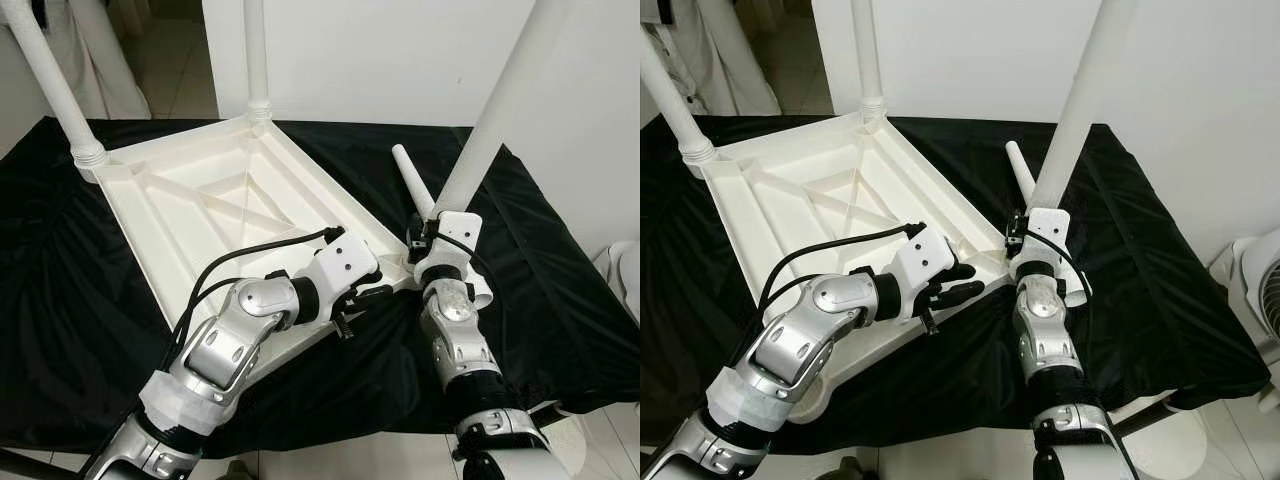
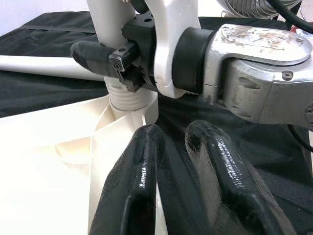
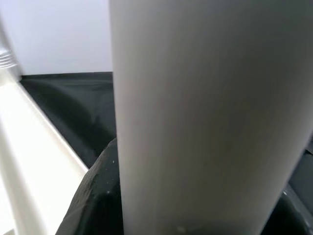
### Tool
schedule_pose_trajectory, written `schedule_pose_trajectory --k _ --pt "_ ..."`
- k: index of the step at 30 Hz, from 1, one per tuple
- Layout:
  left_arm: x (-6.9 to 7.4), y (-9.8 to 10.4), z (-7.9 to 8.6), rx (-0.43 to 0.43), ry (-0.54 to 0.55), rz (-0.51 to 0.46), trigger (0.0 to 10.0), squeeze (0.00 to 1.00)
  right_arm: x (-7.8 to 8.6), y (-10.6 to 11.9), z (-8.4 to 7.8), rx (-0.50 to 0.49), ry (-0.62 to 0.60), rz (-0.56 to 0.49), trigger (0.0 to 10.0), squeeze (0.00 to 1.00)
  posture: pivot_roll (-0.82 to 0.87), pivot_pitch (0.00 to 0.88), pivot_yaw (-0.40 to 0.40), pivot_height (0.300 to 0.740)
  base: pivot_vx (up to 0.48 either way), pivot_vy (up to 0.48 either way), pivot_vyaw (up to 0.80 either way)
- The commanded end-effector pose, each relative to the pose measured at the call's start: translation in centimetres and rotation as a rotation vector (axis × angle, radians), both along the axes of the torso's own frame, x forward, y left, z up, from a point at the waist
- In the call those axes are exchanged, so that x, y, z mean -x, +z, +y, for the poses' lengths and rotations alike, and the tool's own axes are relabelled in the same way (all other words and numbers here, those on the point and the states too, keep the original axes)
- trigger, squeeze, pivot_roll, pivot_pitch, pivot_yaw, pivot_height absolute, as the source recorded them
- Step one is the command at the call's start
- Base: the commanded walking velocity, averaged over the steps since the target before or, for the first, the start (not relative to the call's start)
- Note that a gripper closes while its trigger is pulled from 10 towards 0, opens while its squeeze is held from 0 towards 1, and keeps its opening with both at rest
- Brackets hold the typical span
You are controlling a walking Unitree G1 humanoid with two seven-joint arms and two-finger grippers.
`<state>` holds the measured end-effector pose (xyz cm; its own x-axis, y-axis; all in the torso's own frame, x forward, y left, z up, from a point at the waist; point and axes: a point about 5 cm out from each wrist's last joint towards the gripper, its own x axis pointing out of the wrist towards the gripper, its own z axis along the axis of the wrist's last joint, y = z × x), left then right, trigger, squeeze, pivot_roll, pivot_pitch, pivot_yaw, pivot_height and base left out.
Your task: Building children table
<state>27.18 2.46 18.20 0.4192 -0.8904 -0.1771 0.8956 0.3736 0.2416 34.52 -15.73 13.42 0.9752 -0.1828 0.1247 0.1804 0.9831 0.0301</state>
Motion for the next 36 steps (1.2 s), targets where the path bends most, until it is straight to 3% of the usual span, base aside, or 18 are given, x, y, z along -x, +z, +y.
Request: schedule_pose_trajectory --k 1,19,36 --pt "-0.1 0.0 0.1 -0.003 0.022 -0.012 10.0 0.00 1.2 -4.6 -1.6 -0.032 -0.114 0.207 10.0 0.00 0.09 0.059 -0.001 0.740 0.000 0.000 0.00" --pt "0.0 0.0 -0.1 0.002 0.016 -0.009 10.0 0.00 -0.8 -3.2 -1.1 -0.139 -0.362 0.181 10.0 0.00 0.10 0.059 -0.007 0.740 0.000 0.000 0.00" --pt "0.3 -0.2 -0.7 0.011 0.008 -0.004 10.0 0.00 -1.5 -2.1 -0.4 -0.124 -0.338 0.120 10.0 0.00 0.09 0.044 -0.020 0.740 0.000 0.000 0.00"
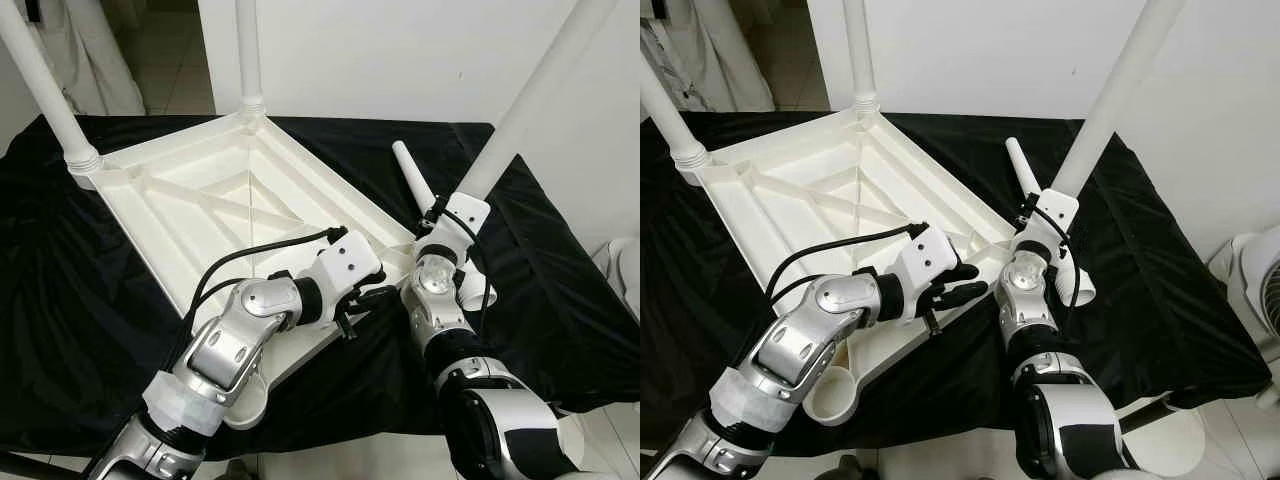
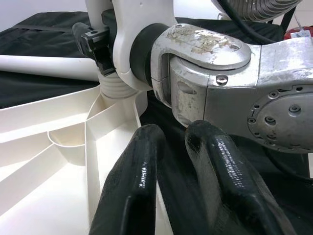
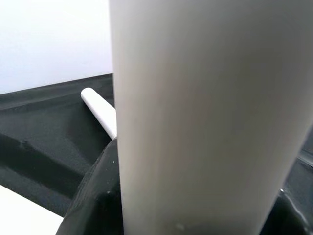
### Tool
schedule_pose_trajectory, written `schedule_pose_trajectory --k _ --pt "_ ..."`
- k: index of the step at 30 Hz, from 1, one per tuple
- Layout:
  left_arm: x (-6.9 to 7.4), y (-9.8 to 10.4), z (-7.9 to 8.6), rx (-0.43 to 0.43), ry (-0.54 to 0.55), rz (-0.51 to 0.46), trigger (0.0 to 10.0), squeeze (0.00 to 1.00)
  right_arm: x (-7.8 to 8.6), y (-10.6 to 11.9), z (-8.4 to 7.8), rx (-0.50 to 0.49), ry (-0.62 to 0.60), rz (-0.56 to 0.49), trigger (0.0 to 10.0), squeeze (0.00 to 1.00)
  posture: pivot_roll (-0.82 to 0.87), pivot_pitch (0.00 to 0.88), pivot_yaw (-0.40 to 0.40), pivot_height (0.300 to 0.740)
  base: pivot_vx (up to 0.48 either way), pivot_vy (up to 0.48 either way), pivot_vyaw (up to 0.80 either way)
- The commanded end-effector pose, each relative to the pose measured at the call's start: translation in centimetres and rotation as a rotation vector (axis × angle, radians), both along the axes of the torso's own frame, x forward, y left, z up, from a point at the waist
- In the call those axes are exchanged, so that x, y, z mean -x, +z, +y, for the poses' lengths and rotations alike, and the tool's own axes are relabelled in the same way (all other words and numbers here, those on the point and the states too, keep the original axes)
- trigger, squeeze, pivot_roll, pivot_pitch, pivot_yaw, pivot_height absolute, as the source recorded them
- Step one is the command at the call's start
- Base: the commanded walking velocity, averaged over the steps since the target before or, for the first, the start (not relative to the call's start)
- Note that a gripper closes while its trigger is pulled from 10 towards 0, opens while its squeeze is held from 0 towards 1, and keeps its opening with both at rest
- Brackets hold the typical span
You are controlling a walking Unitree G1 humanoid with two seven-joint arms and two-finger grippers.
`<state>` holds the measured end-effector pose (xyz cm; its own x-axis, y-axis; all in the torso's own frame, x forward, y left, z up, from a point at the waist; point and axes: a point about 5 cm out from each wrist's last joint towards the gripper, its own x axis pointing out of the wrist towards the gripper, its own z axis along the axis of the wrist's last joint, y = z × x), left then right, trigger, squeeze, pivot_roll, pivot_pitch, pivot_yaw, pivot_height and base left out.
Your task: Building children table
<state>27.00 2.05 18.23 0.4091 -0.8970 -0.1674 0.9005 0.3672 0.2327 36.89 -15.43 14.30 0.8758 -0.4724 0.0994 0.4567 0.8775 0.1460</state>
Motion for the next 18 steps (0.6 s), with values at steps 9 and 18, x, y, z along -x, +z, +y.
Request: schedule_pose_trajectory --k 9,18 --pt "0.29 -0.25 -0.50 0.003 0.012 -0.009 10.0 0.00 0.83 -2.88 -0.63 -0.006 -0.018 0.114 10.0 1.00 0.09 0.034 -0.024 0.740 0.000 0.000 0.00" --pt "0.42 -0.22 -0.69 0.009 0.009 -0.008 10.0 0.00 0.53 -2.18 -0.14 0.026 0.056 0.058 10.0 1.00 0.09 0.034 -0.029 0.740 0.000 0.000 0.00"
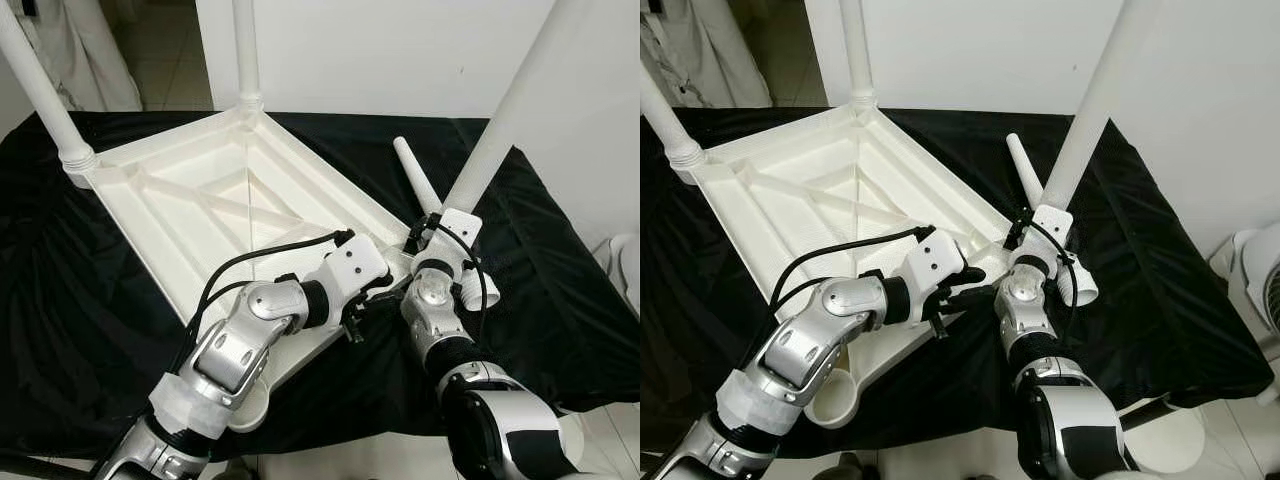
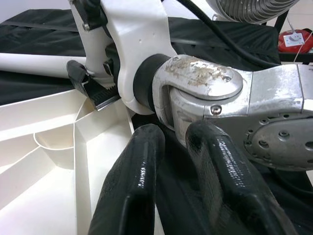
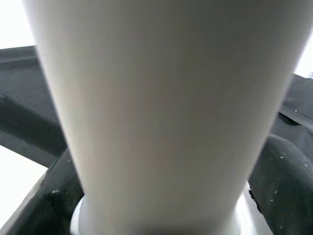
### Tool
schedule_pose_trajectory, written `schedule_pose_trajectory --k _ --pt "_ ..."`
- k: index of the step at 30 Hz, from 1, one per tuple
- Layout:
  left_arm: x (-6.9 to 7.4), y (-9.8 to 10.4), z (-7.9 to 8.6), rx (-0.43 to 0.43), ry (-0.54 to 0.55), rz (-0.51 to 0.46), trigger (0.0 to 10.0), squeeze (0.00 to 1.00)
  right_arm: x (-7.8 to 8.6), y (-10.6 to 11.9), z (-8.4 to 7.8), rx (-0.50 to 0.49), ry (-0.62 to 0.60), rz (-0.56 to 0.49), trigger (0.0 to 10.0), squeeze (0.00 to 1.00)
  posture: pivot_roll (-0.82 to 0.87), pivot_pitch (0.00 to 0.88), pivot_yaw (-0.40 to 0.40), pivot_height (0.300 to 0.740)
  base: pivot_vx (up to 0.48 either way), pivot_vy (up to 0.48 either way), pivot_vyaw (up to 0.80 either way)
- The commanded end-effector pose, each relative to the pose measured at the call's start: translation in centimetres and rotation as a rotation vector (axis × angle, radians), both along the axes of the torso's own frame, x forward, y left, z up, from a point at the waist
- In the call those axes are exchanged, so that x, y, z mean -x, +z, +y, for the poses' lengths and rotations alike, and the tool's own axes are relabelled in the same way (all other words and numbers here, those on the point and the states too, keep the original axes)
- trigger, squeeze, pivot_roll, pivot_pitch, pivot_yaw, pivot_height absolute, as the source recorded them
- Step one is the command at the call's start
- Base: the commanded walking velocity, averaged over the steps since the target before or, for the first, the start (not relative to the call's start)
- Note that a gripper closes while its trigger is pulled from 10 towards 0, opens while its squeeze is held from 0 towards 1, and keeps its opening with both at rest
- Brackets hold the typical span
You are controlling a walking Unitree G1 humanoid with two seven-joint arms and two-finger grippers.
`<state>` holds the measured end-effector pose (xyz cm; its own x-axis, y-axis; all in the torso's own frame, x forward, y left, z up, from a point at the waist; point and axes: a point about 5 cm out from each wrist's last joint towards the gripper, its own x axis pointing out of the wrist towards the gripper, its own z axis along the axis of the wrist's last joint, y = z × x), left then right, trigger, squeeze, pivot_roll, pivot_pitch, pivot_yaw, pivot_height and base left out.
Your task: Building children table
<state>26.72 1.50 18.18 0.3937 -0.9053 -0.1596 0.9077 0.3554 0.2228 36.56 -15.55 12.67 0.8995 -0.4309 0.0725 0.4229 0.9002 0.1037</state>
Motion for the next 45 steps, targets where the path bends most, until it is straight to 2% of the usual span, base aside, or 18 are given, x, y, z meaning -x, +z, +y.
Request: schedule_pose_trajectory --k 1,5,6,7,8,10,13,17,20,27,32,35,38,45 --pt "0.2 -0.2 -0.2 -0.003 0.024 -0.014 10.0 0.00 0.1 -0.4 0.0 0.006 0.028 0.006 10.0 1.00 0.09 0.034 -0.030 0.740 0.000 0.000 0.00" --pt "0.2 -0.2 -0.2 -0.001 0.023 -0.014 10.0 0.00 0.1 -0.1 -0.1 0.021 0.070 -0.015 10.0 1.00 0.09 0.035 -0.030 0.740 0.000 0.000 0.00" --pt "0.2 -0.2 -0.2 -0.001 0.022 -0.014 10.0 0.00 0.0 0.0 -0.1 0.021 0.107 -0.023 10.0 0.44 0.09 0.036 -0.030 0.740 0.000 0.000 0.00" --pt "0.2 -0.2 -0.2 -0.001 0.022 -0.014 10.0 0.00 0.0 0.0 -0.1 0.021 0.107 -0.023 10.0 0.44 0.09 0.036 -0.030 0.740 0.000 0.000 0.00" --pt "0.2 -0.2 -0.3 0.000 0.021 -0.014 10.0 0.00 -0.1 0.1 -0.1 0.021 0.144 -0.034 10.0 0.00 0.09 0.037 -0.029 0.740 0.000 0.000 0.00" --pt "0.2 -0.2 -0.3 0.000 0.021 -0.014 10.0 0.00 -0.1 0.1 -0.1 0.021 0.144 -0.034 10.0 0.00 0.09 0.037 -0.029 0.740 0.000 0.000 0.00" --pt "0.3 -0.2 -0.3 0.002 0.019 -0.013 10.0 0.00 -0.1 0.7 -0.6 0.052 0.239 -0.073 10.0 0.00 0.08 0.041 -0.026 0.740 0.000 0.000 0.00" --pt "0.3 -0.1 -0.4 0.003 0.018 -0.013 10.0 0.00 -0.1 1.1 -0.9 0.067 0.279 -0.091 10.0 0.00 0.08 0.044 -0.026 0.740 0.000 0.000 0.00" --pt "0.2 0.0 -0.4 0.005 0.016 -0.015 10.0 0.00 -0.2 2.2 -2.1 0.125 0.388 -0.127 10.0 0.00 0.07 0.048 -0.025 0.740 0.000 0.000 0.00" --pt "0.1 0.1 -0.4 0.008 0.019 -0.019 10.0 0.00 0.0 3.3 -3.8 0.153 0.523 -0.144 10.0 0.00 0.07 0.051 -0.027 0.740 0.000 0.000 0.00" --pt "0.1 0.2 -0.4 0.009 0.023 -0.020 10.0 0.00 0.3 3.5 -4.8 0.155 0.599 -0.125 10.0 0.00 0.07 0.055 -0.029 0.740 0.000 0.000 0.00" --pt "0.0 0.3 -0.3 0.010 0.027 -0.021 10.0 0.00 0.8 3.0 -5.6 0.184 0.754 -0.057 10.0 0.00 0.07 0.058 -0.025 0.740 0.000 0.000 0.00" --pt "-0.1 0.3 -0.2 0.009 0.029 -0.021 10.0 0.00 1.2 2.8 -6.0 0.187 0.838 -0.023 10.0 0.00 0.07 0.058 -0.023 0.740 0.000 0.000 0.00" --pt "-0.2 0.3 -0.1 0.005 0.026 -0.024 10.0 0.00 1.1 3.9 -6.1 0.246 0.928 -0.028 10.0 0.00 0.07 0.053 -0.012 0.740 0.000 0.000 0.00"
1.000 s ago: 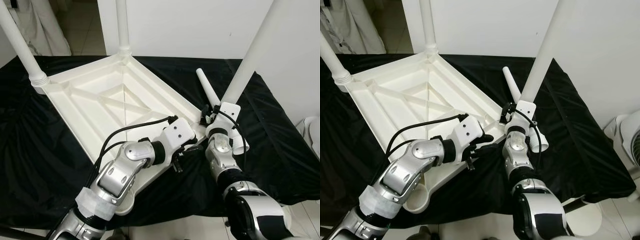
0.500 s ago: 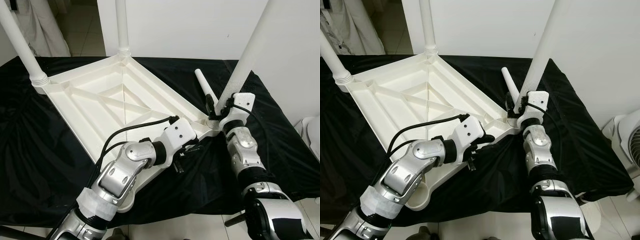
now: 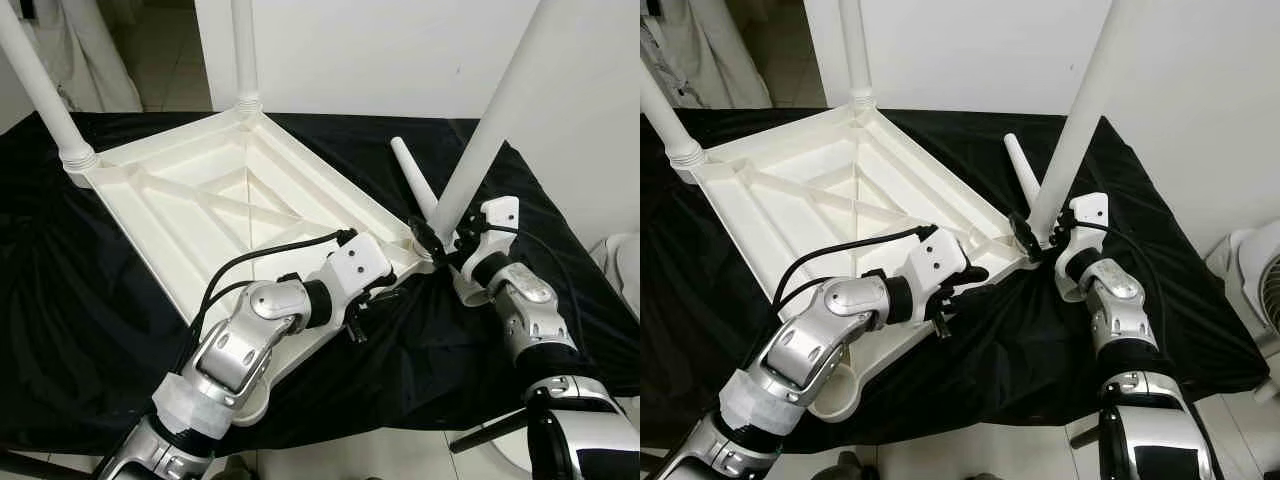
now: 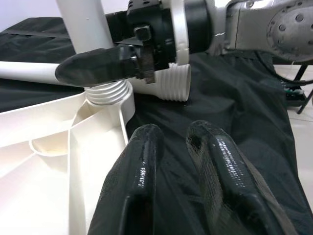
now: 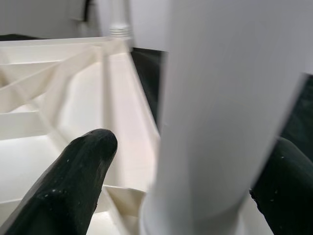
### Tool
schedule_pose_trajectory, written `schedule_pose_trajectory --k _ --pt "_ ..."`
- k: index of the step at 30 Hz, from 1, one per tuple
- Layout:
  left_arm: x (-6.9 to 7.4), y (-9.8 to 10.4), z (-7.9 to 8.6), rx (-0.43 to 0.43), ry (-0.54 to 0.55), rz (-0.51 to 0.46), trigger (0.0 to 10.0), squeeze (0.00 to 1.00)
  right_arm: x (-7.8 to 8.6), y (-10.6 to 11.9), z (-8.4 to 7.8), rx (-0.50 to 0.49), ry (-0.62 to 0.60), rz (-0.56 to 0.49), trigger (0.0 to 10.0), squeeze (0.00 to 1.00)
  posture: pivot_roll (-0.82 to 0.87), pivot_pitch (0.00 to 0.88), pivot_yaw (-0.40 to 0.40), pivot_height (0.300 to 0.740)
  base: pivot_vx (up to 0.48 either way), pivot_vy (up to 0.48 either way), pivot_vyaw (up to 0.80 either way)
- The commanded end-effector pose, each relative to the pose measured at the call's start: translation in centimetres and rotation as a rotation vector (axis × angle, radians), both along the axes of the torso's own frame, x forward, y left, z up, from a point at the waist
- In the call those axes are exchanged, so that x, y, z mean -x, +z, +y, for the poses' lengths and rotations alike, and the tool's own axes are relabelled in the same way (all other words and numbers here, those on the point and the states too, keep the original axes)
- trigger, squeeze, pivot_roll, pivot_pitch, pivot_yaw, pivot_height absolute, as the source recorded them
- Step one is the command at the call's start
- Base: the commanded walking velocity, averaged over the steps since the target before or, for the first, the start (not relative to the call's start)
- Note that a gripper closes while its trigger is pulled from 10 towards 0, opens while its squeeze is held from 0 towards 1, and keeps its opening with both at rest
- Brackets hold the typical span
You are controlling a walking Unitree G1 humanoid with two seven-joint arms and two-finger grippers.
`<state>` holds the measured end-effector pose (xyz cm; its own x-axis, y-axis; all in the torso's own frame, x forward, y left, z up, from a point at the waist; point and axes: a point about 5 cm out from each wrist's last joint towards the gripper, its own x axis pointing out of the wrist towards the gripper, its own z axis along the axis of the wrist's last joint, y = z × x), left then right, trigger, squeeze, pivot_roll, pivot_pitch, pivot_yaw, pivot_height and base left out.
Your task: Building children table
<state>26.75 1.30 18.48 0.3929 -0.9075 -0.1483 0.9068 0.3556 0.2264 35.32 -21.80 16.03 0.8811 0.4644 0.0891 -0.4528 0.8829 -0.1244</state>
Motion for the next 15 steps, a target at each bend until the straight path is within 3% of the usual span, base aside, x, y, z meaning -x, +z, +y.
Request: schedule_pose_trajectory --k 1,15 --pt "-0.21 0.03 0.05 -0.004 0.027 -0.017 10.0 0.00 -0.15 0.60 0.11 0.007 0.024 -0.008 10.0 0.00 0.07 0.053 -0.012 0.740 0.000 0.000 0.00" --pt "-0.44 0.19 0.16 -0.006 0.033 -0.025 10.0 0.00 -0.85 1.38 -0.62 0.104 0.079 0.040 10.0 0.00 0.08 0.047 -0.015 0.740 0.000 0.000 0.00"
